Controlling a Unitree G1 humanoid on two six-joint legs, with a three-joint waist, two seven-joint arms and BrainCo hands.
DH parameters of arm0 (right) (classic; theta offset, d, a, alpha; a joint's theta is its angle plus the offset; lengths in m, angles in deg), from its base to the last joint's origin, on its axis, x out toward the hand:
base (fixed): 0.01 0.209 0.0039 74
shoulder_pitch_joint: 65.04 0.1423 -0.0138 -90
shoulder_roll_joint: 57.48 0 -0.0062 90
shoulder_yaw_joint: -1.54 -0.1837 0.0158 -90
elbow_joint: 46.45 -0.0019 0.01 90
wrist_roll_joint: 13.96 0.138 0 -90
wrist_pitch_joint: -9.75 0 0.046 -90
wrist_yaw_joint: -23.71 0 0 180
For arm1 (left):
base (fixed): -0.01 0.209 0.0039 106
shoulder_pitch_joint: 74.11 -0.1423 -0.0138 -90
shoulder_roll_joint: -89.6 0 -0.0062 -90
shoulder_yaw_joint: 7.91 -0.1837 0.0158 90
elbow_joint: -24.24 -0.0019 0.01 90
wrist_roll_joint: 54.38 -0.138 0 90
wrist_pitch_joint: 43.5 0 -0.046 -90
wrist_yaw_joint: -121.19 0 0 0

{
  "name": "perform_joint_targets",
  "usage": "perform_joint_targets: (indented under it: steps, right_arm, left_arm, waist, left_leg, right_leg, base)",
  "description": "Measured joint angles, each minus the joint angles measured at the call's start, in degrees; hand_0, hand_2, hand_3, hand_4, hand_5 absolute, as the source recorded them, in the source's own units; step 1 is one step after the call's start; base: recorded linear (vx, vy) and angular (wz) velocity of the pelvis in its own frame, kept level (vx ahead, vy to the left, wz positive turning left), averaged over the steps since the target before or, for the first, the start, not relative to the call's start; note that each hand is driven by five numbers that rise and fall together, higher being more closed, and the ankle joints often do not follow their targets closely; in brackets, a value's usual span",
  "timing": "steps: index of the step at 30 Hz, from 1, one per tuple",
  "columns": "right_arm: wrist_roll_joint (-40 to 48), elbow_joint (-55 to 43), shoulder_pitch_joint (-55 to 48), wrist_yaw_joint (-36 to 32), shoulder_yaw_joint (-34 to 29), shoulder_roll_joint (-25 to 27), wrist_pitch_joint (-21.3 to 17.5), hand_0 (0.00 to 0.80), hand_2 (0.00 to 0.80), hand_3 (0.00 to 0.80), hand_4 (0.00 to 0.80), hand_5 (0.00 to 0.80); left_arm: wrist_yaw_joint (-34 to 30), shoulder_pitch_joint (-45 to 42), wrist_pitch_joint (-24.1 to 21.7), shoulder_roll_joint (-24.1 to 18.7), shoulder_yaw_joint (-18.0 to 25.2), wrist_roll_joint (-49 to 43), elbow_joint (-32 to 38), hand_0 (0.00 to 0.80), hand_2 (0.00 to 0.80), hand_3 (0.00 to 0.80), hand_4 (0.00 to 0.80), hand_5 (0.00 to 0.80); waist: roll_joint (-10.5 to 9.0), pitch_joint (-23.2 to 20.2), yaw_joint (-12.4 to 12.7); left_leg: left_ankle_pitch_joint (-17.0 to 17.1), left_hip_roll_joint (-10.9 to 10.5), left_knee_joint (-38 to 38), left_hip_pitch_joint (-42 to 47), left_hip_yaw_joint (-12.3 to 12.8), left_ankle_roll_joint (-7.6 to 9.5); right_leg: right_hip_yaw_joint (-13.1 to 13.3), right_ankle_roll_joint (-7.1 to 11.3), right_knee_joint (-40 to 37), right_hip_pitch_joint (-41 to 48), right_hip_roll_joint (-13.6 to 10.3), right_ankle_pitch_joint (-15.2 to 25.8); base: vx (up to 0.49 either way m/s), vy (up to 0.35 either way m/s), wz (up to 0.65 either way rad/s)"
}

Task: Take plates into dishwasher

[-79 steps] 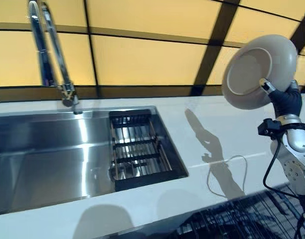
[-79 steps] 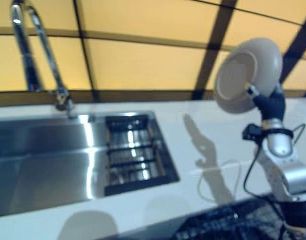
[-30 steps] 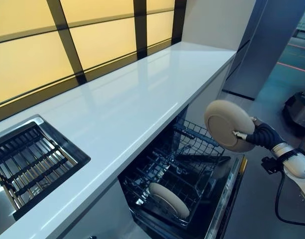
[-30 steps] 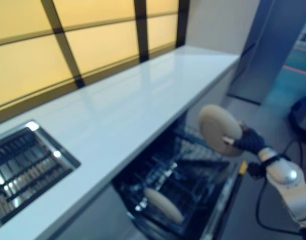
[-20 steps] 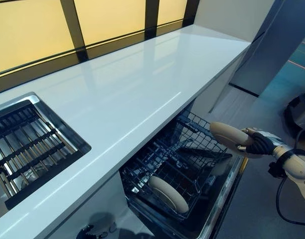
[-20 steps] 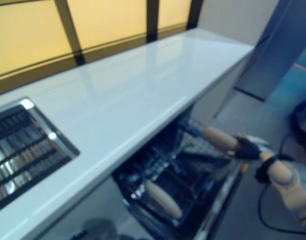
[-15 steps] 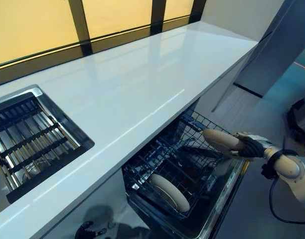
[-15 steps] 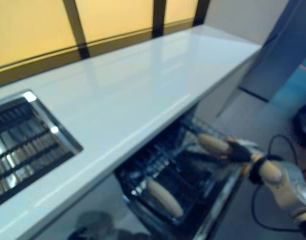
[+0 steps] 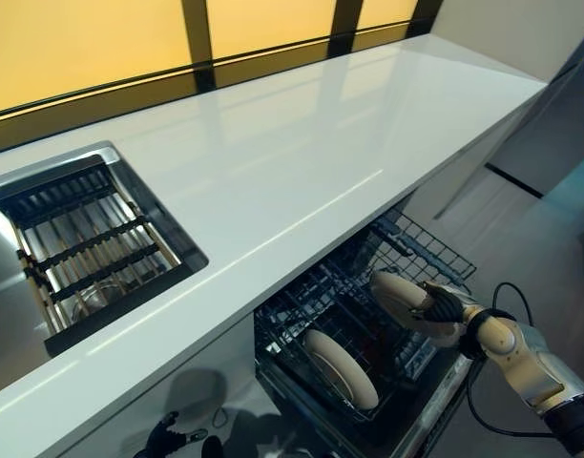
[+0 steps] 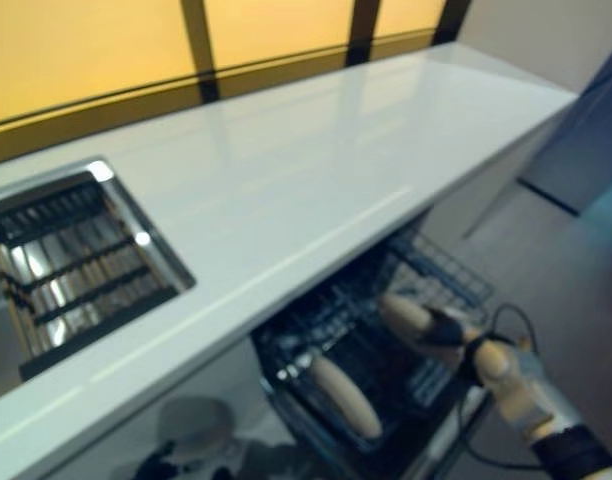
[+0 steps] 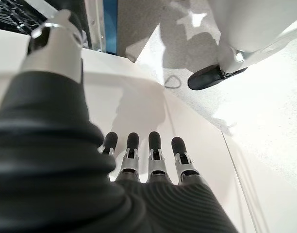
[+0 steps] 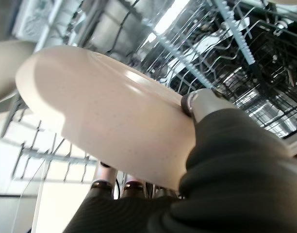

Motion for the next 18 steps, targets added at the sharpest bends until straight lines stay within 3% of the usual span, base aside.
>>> perform_joint_targets:
  steps: [8,18]
  right_arm:
    - [3.61,10.24,4.90,4.80,2.57,-7.15,3.75,0.800,0.800,0.800,0.800,0.800]
    - [9.88,21.91,13.60,9.59,2.52,-8.19,4.55,0.800,0.800,0.800,0.800,0.800]
  left_arm:
    - [-0.30,0.53,0.02,-0.06,-0.57,-1.51,1.44,0.000,0.000,0.000,0.000,0.000]
    - [-0.28,-0.43,-0.23,-1.47,-0.55,-1.05,2.62,0.000,0.000,0.000,0.000,0.000]
  waist:
    - [1.04,0.82,2.66]
    - [4.53,2.54,5.17]
  left_leg:
    - [0.20,-0.44,0.45,-0.89,-2.43,0.13]
    - [0.86,-2.39,0.38,-2.82,-5.04,1.05]
  right_leg:
    - [-1.52,0.13,-0.02,0.95,-0.20,-0.32]
    - [-3.73,0.93,0.00,0.59,-1.96,-0.26]
  base:
    - [0.060,0.007,0.14]
    - [0.000,0.073,0.14]
